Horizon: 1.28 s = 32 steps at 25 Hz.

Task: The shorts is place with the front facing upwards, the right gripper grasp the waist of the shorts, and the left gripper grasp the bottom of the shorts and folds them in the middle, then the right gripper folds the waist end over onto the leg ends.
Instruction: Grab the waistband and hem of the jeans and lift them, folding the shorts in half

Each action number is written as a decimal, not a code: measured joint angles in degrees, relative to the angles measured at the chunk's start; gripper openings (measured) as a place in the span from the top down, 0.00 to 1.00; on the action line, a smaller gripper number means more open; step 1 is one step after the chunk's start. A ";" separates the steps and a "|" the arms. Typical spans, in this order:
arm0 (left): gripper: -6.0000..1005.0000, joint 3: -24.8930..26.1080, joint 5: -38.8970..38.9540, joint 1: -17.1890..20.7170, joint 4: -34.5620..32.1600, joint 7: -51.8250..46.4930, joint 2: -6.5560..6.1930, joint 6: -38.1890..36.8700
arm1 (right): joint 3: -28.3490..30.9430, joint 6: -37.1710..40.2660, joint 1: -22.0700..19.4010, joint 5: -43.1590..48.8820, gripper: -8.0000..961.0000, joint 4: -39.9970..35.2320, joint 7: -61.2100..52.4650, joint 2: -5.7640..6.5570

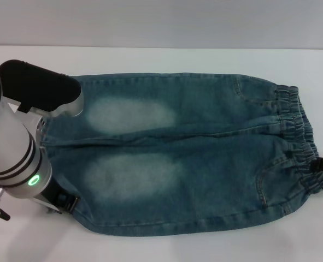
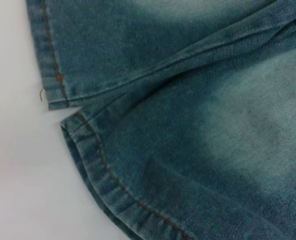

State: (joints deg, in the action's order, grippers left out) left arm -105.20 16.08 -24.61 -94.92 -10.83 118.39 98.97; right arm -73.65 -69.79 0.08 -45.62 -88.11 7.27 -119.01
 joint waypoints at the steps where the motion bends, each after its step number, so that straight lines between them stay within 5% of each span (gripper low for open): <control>1: 0.86 0.00 0.00 -0.01 0.00 0.00 0.00 -0.01 | 0.00 0.04 0.00 0.02 0.39 0.10 0.03 0.00; 32: 0.85 0.00 0.18 0.00 0.26 0.22 0.00 -0.77 | -1.20 0.07 2.18 -0.45 0.40 2.80 0.38 0.11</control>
State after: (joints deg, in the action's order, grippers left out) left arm -105.20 16.26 -24.61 -94.67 -10.61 118.38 98.20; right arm -74.86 -69.72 2.26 -46.07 -85.31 7.65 -118.90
